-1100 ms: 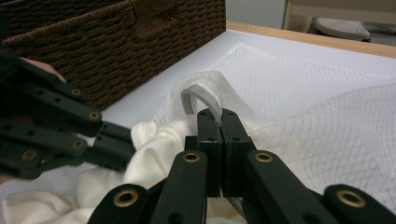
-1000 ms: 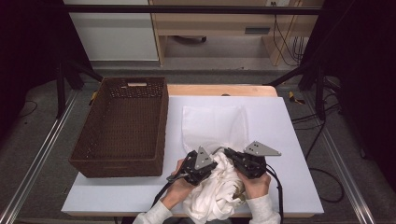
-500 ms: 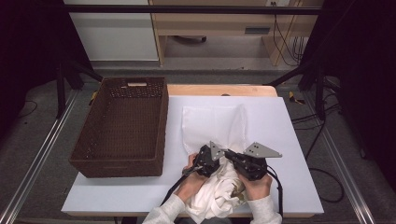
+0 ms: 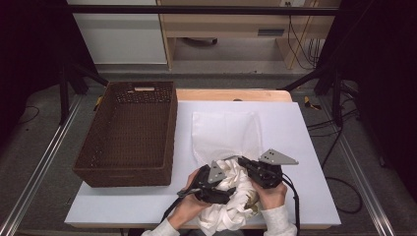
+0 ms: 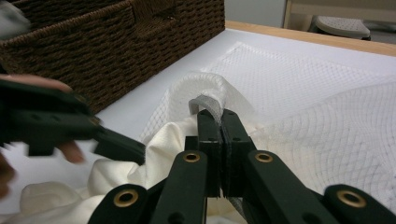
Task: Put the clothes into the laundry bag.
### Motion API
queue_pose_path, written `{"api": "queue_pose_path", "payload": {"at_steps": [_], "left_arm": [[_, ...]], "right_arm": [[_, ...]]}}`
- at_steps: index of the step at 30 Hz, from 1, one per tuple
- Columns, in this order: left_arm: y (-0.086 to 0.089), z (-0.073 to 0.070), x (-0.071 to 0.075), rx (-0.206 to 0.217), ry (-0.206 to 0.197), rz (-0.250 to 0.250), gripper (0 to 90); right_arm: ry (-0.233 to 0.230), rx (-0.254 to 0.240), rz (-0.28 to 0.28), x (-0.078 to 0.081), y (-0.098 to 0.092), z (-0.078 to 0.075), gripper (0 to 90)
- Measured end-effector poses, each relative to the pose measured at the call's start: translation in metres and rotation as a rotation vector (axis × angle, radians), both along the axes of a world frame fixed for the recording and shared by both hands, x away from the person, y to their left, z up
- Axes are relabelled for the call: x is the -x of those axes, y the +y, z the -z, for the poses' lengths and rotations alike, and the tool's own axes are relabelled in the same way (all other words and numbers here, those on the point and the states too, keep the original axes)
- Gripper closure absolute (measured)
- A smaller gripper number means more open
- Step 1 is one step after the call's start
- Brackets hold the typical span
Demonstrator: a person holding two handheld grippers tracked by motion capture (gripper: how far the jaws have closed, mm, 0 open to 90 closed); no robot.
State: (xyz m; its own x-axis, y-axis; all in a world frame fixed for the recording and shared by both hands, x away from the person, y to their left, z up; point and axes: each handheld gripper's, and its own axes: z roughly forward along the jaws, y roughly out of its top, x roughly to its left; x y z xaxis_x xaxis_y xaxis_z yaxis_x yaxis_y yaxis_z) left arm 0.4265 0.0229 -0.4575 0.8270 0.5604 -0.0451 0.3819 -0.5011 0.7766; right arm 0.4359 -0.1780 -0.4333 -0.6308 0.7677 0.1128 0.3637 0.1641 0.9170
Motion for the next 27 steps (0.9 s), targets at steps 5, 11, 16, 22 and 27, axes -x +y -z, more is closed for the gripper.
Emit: {"api": "queue_pose_path", "payload": {"at_steps": [5, 11, 16, 22, 27], "left_arm": [[-0.008, 0.01, -0.007, 0.036, 0.054, 0.013, 60.4], [-0.006, -0.006, 0.006, -0.01, -0.047, -0.035, 71.1], [0.001, -0.023, -0.006, -0.014, -0.068, -0.078, 72.0], [-0.024, -0.008, -0.025, -0.096, -0.109, -0.132, 71.7], [-0.018, -0.001, -0.033, -0.024, -0.092, -0.124, 64.8]], "right_arm": [[0.007, 0.004, -0.007, -0.001, 0.001, 0.002, 88.9], [-0.005, 0.013, -0.014, 0.001, 0.004, 0.001, 89.1], [-0.02, 0.016, -0.005, 0.005, 0.004, -0.006, 89.1], [-0.031, 0.014, -0.045, 0.011, 0.011, -0.013, 89.1], [-0.032, 0.02, -0.031, 0.009, 0.008, -0.01, 89.1]]}}
